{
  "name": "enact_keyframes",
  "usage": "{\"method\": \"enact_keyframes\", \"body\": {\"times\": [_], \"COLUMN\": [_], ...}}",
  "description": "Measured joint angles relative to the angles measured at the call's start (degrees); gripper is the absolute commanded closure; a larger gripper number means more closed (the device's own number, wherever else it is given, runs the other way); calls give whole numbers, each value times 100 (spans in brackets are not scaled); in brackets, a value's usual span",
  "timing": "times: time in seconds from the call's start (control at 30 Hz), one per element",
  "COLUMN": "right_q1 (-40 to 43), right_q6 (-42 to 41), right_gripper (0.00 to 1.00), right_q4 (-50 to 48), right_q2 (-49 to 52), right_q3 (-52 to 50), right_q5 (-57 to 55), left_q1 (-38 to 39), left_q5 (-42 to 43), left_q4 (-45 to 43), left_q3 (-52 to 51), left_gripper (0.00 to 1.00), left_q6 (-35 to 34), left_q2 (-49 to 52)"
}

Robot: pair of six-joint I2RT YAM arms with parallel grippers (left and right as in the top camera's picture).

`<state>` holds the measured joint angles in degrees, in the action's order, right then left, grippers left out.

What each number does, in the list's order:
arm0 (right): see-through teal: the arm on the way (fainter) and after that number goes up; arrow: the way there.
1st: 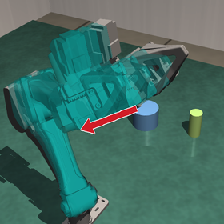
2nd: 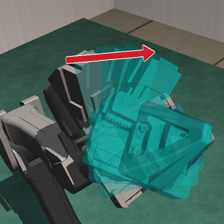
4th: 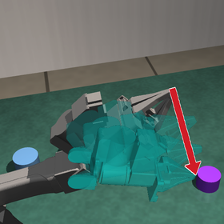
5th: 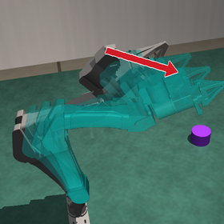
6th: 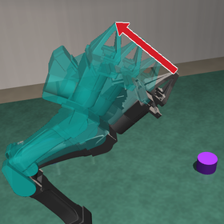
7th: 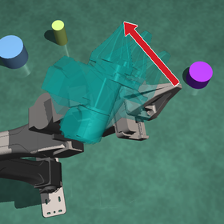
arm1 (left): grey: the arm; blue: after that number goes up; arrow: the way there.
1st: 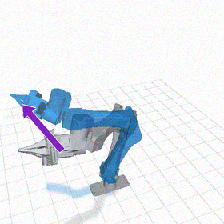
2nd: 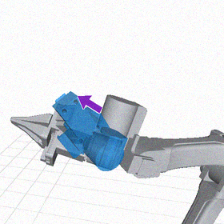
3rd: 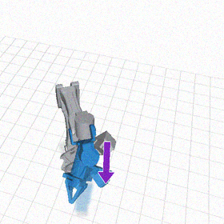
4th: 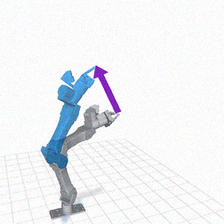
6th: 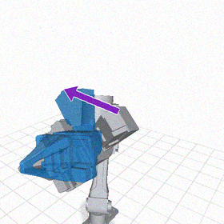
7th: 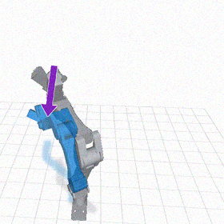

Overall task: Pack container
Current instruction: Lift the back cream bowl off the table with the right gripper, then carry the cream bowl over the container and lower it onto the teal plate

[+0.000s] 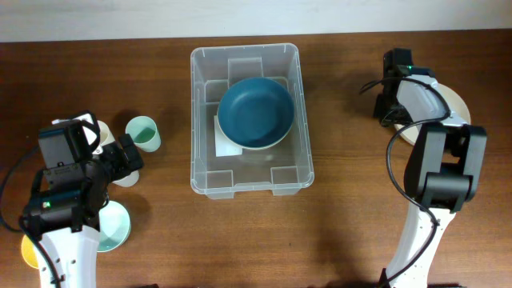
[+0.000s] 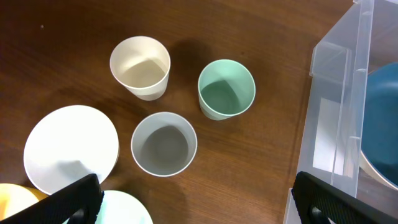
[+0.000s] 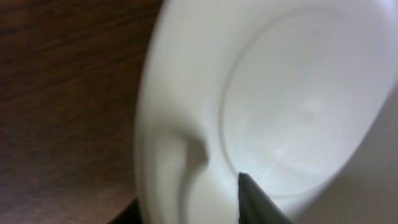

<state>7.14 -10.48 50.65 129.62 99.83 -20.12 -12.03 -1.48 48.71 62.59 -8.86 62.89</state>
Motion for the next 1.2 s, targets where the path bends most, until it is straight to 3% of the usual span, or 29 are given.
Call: {"method": "enact_keyframes", "body": {"times": [0.1, 0.8, 1.03, 1.2], "right_q1": [46, -35, -745, -1716], "right_q6": [0, 28, 664, 1657], "right_gripper": [96, 96, 96, 96], "right_q4": [-2, 20, 162, 153], "right_q2": [0, -118, -1200, -2194], "right_q3": [0, 4, 476, 903], "right_q5": [-24, -37, -17, 168], "left_q1": [0, 0, 0, 0], "left_q5": [0, 0, 0, 0], "left_q4": [-2, -2, -2, -2], "left_q3": [0, 0, 0, 0], "left_gripper": [1, 1, 1, 1], "left_q6": [-2, 0, 0, -2], "left_q2": [0, 0, 0, 0]}}
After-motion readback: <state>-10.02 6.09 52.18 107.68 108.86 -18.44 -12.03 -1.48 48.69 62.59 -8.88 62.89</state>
